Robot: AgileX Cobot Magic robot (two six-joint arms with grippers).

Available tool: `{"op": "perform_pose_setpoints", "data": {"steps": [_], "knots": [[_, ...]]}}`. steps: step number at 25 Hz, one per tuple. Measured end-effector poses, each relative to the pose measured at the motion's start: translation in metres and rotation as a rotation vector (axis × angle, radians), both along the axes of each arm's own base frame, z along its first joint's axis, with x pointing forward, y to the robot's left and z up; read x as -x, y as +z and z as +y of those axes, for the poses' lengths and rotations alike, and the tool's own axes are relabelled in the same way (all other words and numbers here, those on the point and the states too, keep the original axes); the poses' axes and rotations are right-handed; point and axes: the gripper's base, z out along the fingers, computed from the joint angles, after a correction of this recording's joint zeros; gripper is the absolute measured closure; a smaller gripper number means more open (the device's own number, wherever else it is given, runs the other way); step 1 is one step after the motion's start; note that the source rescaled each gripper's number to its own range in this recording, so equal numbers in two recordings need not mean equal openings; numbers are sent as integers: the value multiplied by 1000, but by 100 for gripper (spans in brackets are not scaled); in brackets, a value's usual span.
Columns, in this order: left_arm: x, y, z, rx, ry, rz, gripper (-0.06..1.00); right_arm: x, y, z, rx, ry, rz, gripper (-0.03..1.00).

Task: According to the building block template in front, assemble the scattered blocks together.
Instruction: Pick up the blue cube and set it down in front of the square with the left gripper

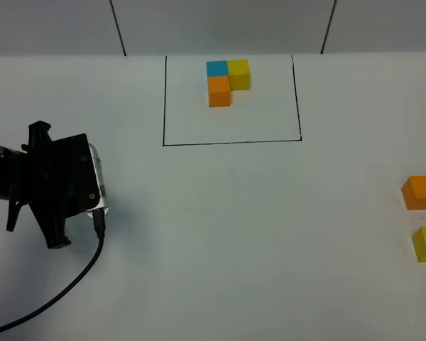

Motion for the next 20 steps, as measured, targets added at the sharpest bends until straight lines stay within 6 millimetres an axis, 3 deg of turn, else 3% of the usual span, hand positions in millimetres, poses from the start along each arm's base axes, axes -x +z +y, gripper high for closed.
{"op": "perform_pose_setpoints", "data": {"steps": [7,20], "knots": [[0,3,-19,37,-2,-31,34,0,0,0,0,0,0,97],[-13,32,-51,131,-14,-64,34,0,0,0,0,0,0,97]]}}
